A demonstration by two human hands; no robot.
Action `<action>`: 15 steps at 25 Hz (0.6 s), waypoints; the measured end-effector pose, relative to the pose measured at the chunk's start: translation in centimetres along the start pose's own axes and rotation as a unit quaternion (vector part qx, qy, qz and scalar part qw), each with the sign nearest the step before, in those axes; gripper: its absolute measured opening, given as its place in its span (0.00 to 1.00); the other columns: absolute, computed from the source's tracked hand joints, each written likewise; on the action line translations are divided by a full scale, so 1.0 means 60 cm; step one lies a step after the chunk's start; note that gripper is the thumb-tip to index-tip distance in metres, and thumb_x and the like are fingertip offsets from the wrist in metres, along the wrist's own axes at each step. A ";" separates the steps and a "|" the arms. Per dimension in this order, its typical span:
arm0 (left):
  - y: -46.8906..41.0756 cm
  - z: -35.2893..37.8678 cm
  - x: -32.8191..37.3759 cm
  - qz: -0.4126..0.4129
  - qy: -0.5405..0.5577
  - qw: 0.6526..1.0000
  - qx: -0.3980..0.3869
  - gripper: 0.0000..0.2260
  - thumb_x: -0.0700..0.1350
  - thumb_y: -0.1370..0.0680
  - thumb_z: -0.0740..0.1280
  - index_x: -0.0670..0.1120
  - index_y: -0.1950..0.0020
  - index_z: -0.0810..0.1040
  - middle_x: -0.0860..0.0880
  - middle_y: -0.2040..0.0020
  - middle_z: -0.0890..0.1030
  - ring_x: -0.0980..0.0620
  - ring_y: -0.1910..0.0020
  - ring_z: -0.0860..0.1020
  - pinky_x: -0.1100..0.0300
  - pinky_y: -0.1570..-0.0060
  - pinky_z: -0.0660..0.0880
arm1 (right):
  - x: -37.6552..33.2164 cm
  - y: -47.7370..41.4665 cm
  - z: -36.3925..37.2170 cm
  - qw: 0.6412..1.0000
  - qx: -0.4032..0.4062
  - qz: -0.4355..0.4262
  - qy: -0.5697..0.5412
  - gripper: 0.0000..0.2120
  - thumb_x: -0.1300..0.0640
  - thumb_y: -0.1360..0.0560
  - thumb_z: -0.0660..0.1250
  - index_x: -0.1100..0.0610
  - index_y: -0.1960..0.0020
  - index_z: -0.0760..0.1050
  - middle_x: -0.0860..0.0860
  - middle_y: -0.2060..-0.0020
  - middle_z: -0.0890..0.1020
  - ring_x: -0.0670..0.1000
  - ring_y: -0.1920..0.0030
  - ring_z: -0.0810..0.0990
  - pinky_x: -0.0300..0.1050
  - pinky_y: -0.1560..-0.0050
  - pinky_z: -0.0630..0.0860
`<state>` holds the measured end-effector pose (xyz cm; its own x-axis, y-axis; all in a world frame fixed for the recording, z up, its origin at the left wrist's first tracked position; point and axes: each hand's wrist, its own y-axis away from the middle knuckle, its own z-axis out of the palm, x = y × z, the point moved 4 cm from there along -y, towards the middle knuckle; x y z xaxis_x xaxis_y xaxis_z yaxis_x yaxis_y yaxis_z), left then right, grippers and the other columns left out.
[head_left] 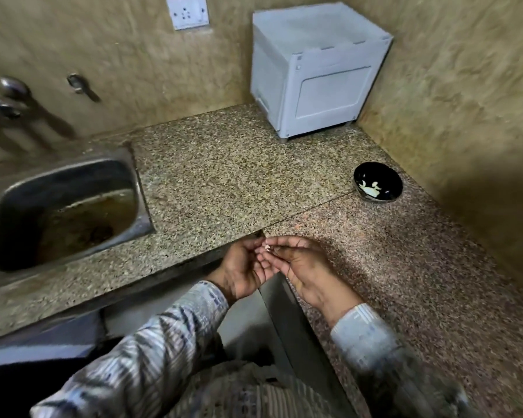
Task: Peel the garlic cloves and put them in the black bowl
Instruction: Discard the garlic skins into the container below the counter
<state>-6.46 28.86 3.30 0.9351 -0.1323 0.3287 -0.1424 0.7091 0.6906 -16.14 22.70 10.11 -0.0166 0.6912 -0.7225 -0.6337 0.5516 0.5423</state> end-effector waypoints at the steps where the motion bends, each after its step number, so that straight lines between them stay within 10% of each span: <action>1: 0.007 -0.006 0.007 0.013 0.007 1.000 -0.004 0.08 0.43 0.24 0.64 0.41 0.54 0.81 0.48 0.59 0.77 0.52 0.61 0.77 0.55 0.53 0.82 | 0.002 0.002 0.015 1.000 -0.009 0.001 0.001 0.09 0.77 0.22 0.61 0.70 0.50 0.79 0.64 0.58 0.85 0.55 0.59 0.87 0.44 0.50 0.84; 10: 0.180 -0.177 0.129 0.154 0.161 0.974 0.037 0.17 0.42 0.18 0.57 0.37 0.59 0.82 0.46 0.69 0.80 0.51 0.73 0.80 0.58 0.64 0.83 | 0.091 0.007 0.247 0.986 -0.150 0.066 0.045 0.10 0.79 0.24 0.60 0.71 0.51 0.79 0.64 0.56 0.85 0.56 0.57 0.88 0.43 0.50 0.85; 15: 0.341 -0.381 0.187 0.249 0.230 0.937 0.084 0.18 0.43 0.19 0.59 0.36 0.57 0.86 0.43 0.60 0.85 0.48 0.63 0.84 0.53 0.54 0.83 | 0.227 0.029 0.443 0.959 -0.231 0.121 0.109 0.12 0.79 0.24 0.59 0.72 0.50 0.79 0.65 0.53 0.86 0.57 0.54 0.88 0.44 0.49 0.85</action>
<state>8.56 57.75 6.39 0.7739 0.5270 0.3513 -0.6118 0.4788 0.6296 3.10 45.50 12.58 -0.3367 0.6304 -0.6995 -0.8653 0.0857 0.4938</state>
